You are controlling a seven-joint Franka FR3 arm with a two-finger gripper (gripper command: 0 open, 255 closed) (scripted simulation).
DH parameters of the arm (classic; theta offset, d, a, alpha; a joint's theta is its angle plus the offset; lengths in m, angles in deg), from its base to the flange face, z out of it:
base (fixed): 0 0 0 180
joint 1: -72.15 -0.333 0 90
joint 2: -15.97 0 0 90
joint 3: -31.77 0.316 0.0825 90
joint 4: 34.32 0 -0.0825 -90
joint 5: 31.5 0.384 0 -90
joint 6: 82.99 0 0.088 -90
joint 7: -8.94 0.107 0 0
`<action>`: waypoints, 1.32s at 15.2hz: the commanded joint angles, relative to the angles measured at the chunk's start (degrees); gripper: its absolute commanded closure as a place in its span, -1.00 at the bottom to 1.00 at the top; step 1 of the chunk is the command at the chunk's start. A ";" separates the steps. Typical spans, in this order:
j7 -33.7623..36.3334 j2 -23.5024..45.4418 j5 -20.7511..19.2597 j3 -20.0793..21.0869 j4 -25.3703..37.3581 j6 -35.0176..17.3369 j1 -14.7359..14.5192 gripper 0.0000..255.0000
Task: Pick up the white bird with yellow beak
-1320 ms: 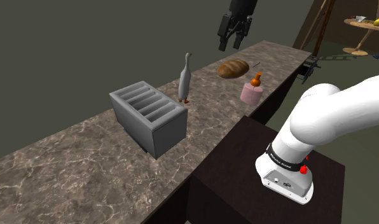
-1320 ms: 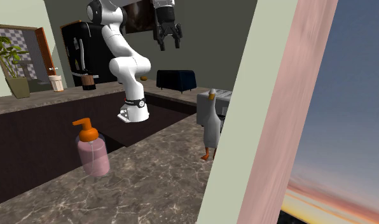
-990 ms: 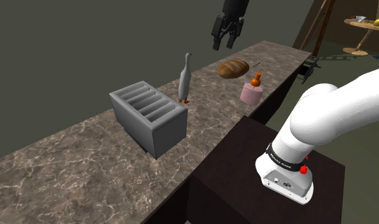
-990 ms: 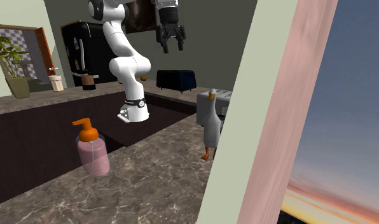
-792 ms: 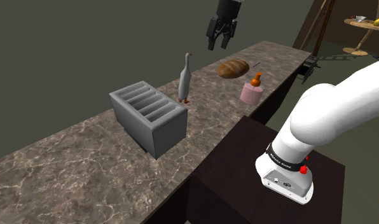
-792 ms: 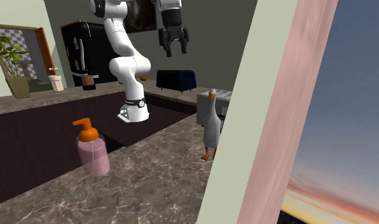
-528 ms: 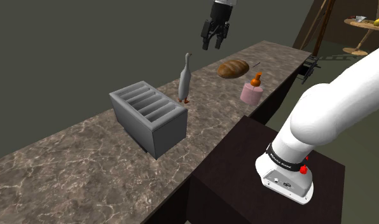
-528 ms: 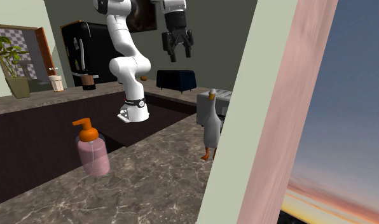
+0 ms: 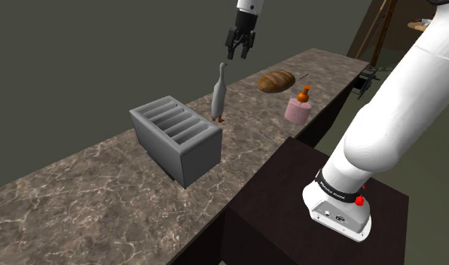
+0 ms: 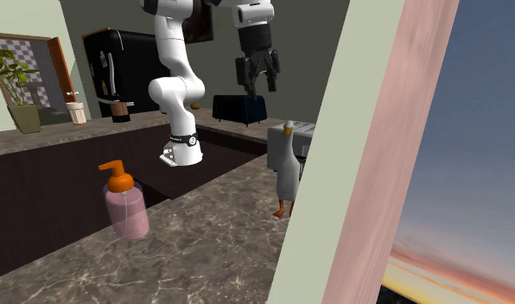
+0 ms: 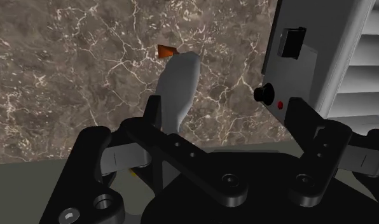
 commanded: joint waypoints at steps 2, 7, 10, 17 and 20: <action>-3.45 7.94 2.93 -1.08 7.35 0.42 0.60 -1.00; -7.83 20.57 7.65 -1.39 20.53 2.66 2.97 -1.00; -8.51 22.07 8.24 -1.19 20.80 1.61 3.31 -1.00; -9.58 23.01 8.89 -0.97 17.82 -2.13 3.25 -1.00; -9.63 22.95 8.87 -1.00 17.83 -2.05 3.29 1.00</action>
